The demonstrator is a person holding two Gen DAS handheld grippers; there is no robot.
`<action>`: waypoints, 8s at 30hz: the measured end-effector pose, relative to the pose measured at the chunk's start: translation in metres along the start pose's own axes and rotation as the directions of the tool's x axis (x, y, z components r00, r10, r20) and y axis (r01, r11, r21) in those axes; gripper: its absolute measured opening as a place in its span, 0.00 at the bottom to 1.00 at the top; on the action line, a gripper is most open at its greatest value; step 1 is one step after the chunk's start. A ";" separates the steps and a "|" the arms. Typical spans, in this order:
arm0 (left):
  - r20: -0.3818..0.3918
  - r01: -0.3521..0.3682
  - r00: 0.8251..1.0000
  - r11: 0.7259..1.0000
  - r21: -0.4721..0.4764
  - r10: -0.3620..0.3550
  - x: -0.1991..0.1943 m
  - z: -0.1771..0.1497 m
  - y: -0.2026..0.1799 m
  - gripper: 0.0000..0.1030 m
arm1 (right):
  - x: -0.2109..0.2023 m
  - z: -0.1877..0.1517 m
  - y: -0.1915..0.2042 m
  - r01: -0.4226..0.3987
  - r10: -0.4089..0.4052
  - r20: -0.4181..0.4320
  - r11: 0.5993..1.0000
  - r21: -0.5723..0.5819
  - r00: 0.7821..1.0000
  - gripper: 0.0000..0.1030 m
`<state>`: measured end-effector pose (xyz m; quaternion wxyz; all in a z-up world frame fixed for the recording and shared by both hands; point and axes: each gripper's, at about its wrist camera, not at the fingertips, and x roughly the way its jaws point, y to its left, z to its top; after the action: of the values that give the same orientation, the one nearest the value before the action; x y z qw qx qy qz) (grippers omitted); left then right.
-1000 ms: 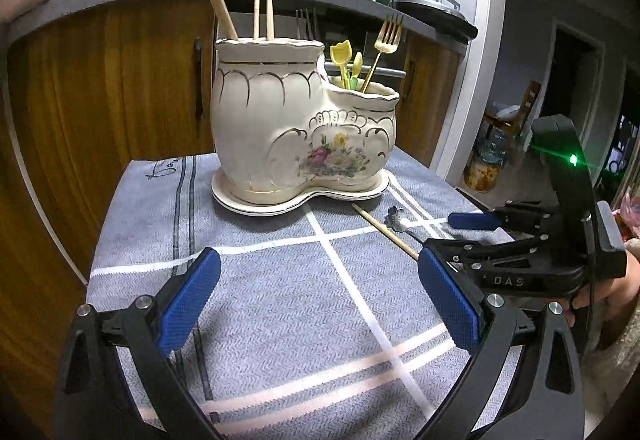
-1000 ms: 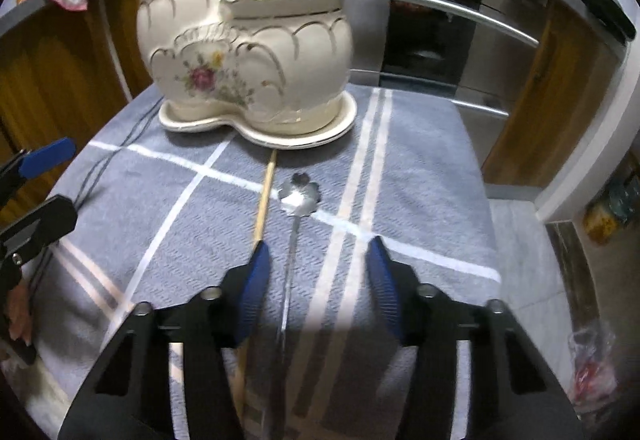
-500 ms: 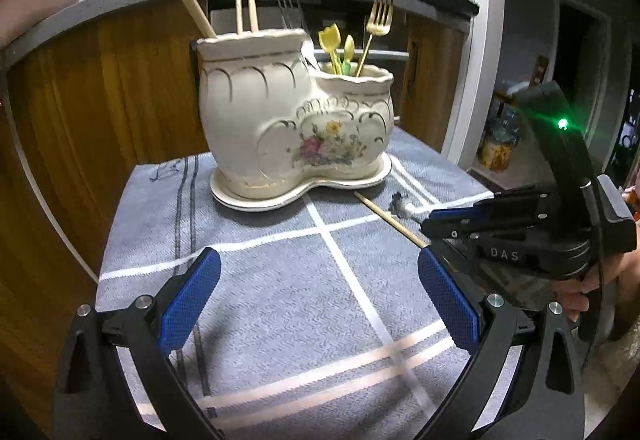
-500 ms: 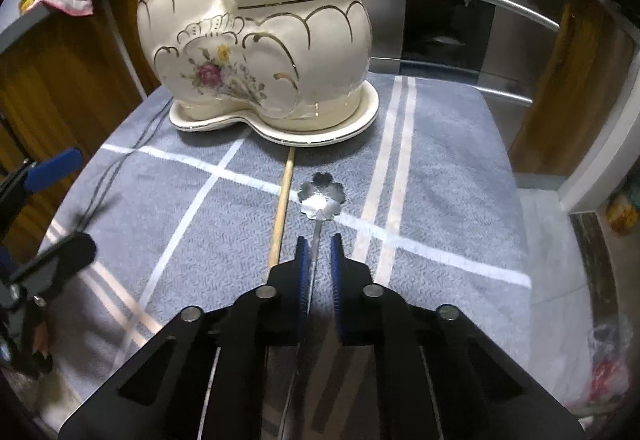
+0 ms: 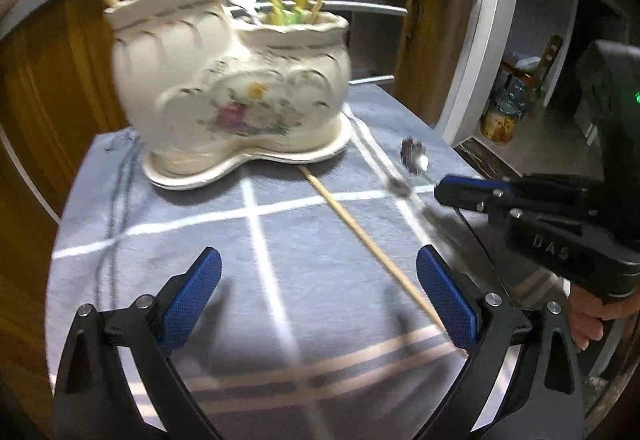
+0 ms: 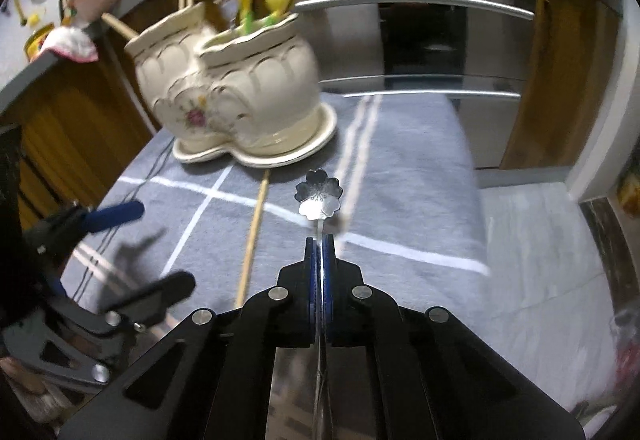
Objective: Organize utensils
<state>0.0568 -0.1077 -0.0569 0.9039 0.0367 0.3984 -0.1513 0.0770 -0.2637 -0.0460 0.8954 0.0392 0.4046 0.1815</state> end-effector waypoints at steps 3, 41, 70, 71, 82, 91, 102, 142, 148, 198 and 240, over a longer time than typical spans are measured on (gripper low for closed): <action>-0.035 -0.010 0.999 1.000 0.010 0.011 0.008 -0.001 -0.015 0.77 | -0.007 0.000 -0.008 0.003 -0.003 0.018 1.000 0.016 1.000 0.04; -0.169 -0.027 0.984 0.985 0.168 0.056 0.019 -0.003 -0.017 0.06 | -0.024 0.003 0.006 -0.041 0.043 0.097 0.999 -0.021 0.994 0.04; 0.250 0.112 0.959 0.989 0.100 -0.134 -0.069 0.009 0.060 0.05 | -0.038 0.019 0.041 -0.004 0.026 0.319 0.998 -0.070 0.947 0.02; 0.256 0.120 0.956 0.988 0.099 -0.142 -0.070 0.009 0.061 0.05 | -0.040 0.019 0.042 -0.006 0.029 0.329 0.997 -0.071 0.944 0.02; 0.430 0.157 0.885 0.984 0.086 -0.179 -0.092 0.026 0.078 0.05 | -0.083 0.037 0.066 0.030 0.035 0.537 0.993 -0.111 0.843 0.02; 0.595 0.167 0.785 0.984 0.061 -0.170 -0.103 0.081 0.091 0.05 | -0.085 0.091 0.063 -0.036 0.070 0.647 0.997 -0.066 0.759 0.02; 0.689 0.210 0.704 0.977 0.033 -0.174 -0.077 0.134 0.106 0.05 | -0.060 0.124 0.052 -0.100 0.103 0.711 0.994 -0.046 0.695 0.02; 0.650 0.016 0.751 0.988 0.154 -0.113 -0.071 0.107 0.090 0.36 | 0.017 0.105 0.045 -0.097 0.114 0.495 0.993 -0.061 0.861 0.02; 0.640 0.012 0.761 0.988 0.156 -0.110 -0.071 0.107 0.087 0.37 | 0.018 0.107 0.043 -0.112 0.126 0.484 0.992 -0.059 0.866 0.20; 0.528 -0.142 0.837 0.989 -0.049 0.146 -0.082 -0.010 0.108 0.95 | -0.044 0.002 0.059 0.197 -0.129 0.577 0.979 -0.056 0.806 0.92; 0.525 -0.142 0.838 0.989 -0.048 0.146 -0.082 -0.009 0.107 0.95 | -0.045 0.002 0.062 0.203 -0.124 0.581 0.977 -0.072 0.804 0.92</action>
<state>0.0306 0.0160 -0.0093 0.9873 0.0205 0.1317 -0.0859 0.0326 -0.2215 0.0006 0.9883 -0.0016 0.1056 0.1096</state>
